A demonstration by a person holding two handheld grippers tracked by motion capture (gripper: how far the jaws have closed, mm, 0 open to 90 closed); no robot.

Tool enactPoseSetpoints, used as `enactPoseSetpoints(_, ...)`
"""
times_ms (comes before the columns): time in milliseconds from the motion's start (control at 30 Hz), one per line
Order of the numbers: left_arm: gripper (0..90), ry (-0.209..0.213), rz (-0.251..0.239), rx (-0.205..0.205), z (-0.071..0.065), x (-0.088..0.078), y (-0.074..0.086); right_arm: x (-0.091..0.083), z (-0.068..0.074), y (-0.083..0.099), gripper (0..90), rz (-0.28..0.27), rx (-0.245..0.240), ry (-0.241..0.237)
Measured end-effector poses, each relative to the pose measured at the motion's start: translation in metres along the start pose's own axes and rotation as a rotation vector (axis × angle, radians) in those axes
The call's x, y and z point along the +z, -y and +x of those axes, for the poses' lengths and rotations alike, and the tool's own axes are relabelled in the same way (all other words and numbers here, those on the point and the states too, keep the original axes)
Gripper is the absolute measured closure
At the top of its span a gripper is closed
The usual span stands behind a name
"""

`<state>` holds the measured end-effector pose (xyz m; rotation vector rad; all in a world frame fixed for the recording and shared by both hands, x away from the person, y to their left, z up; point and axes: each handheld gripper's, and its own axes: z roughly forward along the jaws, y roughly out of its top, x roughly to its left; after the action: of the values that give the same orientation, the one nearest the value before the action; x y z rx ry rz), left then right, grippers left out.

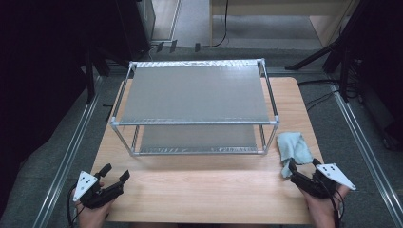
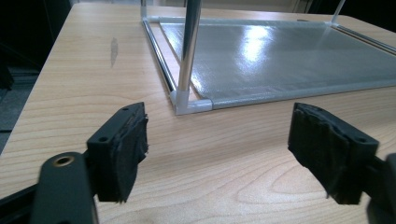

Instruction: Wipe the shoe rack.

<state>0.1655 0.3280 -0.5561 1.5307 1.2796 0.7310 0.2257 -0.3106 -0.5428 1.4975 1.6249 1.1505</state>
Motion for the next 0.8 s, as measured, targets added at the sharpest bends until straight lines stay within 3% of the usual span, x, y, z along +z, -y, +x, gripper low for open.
enactPoseSetpoints(133, 17.8, -0.030, -0.007, 0.036, -0.001, -0.003, 0.000, -0.009, -0.011, 0.007, 0.0, 0.019, 0.024, 0.024)
enactPoseSetpoints(233, 15.0, -0.029, -0.008, 0.031, 0.000, -0.003, 0.000, -0.019, -0.019, 0.008, 0.0, -0.003, 0.049, 0.020)
enactPoseSetpoints(433, 13.6, -0.047, -0.008, 0.035, 0.006, -0.004, -0.001, -0.030, -0.027, 0.013, 0.0, -0.020, 0.019, 0.054)
enactPoseSetpoints(500, 12.8, -0.051, -0.011, 0.032, 0.008, -0.005, -0.001, -0.033, -0.029, 0.015, 0.0, -0.016, -0.004, 0.068)
enactPoseSetpoints(667, 9.5, -0.060, -0.004, 0.047, 0.012, -0.005, -0.002, -0.034, -0.035, 0.017, 0.0, -0.023, 0.048, 0.074)
enactPoseSetpoints(800, 8.7, -0.062, 0.005, 0.044, 0.012, -0.003, -0.001, -0.033, -0.032, 0.017, 0.0, -0.015, 0.026, 0.072)
